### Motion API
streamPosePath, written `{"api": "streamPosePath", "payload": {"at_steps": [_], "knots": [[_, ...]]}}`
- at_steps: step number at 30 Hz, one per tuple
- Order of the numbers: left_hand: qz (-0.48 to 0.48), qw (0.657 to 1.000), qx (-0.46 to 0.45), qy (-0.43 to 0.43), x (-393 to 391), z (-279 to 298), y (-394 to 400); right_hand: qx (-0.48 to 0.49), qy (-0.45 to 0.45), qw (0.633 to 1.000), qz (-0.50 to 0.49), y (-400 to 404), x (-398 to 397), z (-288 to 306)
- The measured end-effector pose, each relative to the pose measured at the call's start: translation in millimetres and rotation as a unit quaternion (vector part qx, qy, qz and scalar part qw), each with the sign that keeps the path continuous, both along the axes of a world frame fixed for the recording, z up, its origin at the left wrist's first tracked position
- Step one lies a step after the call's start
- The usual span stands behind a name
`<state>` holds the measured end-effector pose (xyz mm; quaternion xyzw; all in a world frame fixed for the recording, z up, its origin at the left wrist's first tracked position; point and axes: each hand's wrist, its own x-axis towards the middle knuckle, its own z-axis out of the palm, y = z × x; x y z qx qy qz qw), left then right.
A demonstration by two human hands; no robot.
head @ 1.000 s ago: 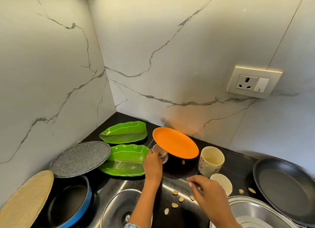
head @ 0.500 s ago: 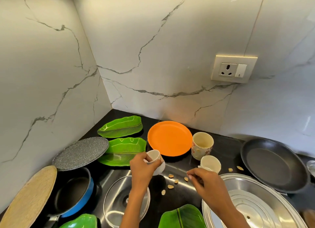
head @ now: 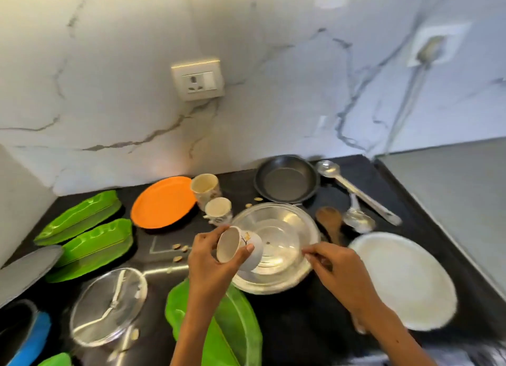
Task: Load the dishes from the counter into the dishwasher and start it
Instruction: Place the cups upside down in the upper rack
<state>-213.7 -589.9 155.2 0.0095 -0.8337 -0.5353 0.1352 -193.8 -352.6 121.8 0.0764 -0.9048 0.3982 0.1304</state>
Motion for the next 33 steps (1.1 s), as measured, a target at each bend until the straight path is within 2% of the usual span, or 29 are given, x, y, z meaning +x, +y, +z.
{"api": "streamPosePath", "payload": {"at_steps": [9, 12, 17, 20, 25, 29, 33], "knots": [[-0.204, 0.979, -0.023, -0.003, 120, 1, 211, -0.006, -0.016, 0.977, -0.214, 184, 209, -5], [-0.285, 0.958, -0.031, -0.034, 166, -9, 286, -0.026, -0.028, 0.952, -0.303, 234, 286, -17], [-0.408, 0.908, -0.017, -0.088, 223, -31, 391, -0.083, -0.025, 0.919, -0.385, 288, 382, -43], [-0.465, 0.876, -0.001, -0.128, 245, -51, 448, -0.088, -0.03, 0.901, -0.423, 310, 409, -65], [-0.534, 0.828, -0.001, -0.169, 266, -121, 541, -0.098, -0.029, 0.886, -0.453, 353, 420, -137], [-0.575, 0.794, -0.004, -0.197, 273, -182, 587, -0.147, 0.007, 0.859, -0.489, 383, 419, -198], [-0.603, 0.762, -0.002, -0.234, 281, -225, 605, -0.195, 0.07, 0.836, -0.508, 397, 418, -234]]}}
